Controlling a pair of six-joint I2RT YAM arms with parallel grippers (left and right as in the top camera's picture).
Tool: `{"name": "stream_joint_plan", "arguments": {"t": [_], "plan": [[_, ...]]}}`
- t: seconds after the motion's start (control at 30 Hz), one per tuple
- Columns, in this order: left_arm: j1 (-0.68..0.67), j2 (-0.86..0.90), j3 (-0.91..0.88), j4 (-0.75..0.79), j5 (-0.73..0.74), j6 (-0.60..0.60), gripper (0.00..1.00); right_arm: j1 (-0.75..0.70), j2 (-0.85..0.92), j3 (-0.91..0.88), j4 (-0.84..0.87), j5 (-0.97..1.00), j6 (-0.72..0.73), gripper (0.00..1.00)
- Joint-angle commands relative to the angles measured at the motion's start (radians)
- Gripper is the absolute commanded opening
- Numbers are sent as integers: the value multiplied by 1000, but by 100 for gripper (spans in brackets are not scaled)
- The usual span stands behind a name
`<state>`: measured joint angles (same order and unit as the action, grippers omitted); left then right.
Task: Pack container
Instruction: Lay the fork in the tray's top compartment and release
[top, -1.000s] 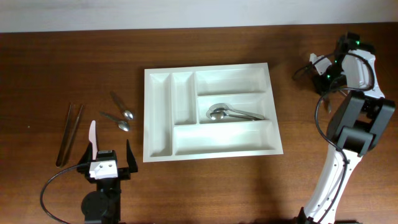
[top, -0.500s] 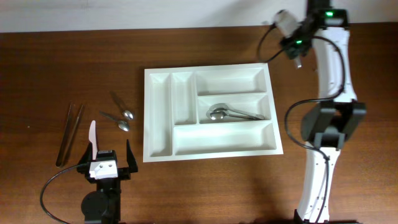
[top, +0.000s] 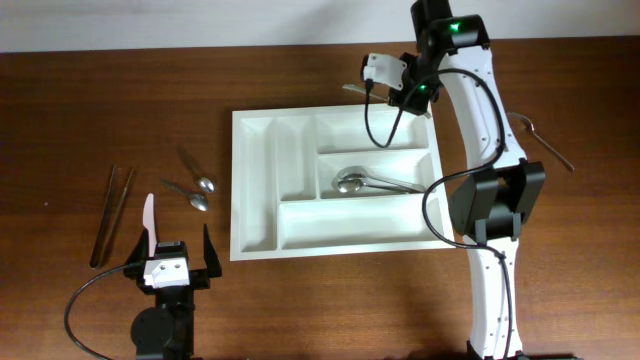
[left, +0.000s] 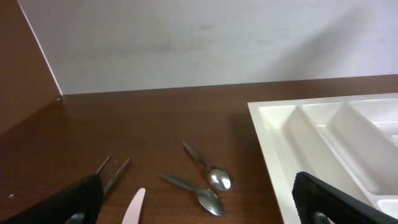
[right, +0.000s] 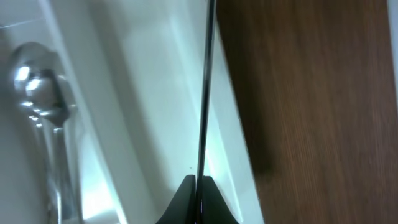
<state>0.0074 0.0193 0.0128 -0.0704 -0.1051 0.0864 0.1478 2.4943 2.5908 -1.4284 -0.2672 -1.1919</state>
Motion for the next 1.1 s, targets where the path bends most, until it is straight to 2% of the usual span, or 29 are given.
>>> {"name": "stream_joint_plan", "arguments": {"t": [0.0, 0.4, 0.53, 0.7, 0.73, 0.77, 0.83, 0.93, 1.03, 1.07], "plan": [[4, -8, -3, -1, 4, 10, 99, 13, 16, 6, -14, -48, -62, 4], [4, -8, -3, -1, 4, 10, 99, 42, 17, -127, 33, -73, -61, 4], [4, -8, -3, -1, 4, 10, 99, 42, 17, -167, 56, -73, -60, 11], [4, -8, -3, -1, 4, 10, 99, 42, 17, -167, 64, -73, -57, 13], [4, -8, -3, -1, 3, 10, 99, 42, 17, -167, 64, -73, -56, 15], [4, -8, -3, -1, 4, 10, 99, 42, 16, -167, 64, -73, -56, 28], [4, -8, -3, -1, 4, 10, 99, 41, 11, -162, 76, -58, -32, 36], [4, -8, -3, -1, 4, 10, 99, 24, -4, -119, 140, 28, 173, 40], [4, -8, -3, -1, 4, 10, 99, -18, -14, -59, 142, 134, 301, 56], [4, -8, -3, -1, 4, 10, 99, -35, -16, -41, 136, 181, 334, 57]]}}
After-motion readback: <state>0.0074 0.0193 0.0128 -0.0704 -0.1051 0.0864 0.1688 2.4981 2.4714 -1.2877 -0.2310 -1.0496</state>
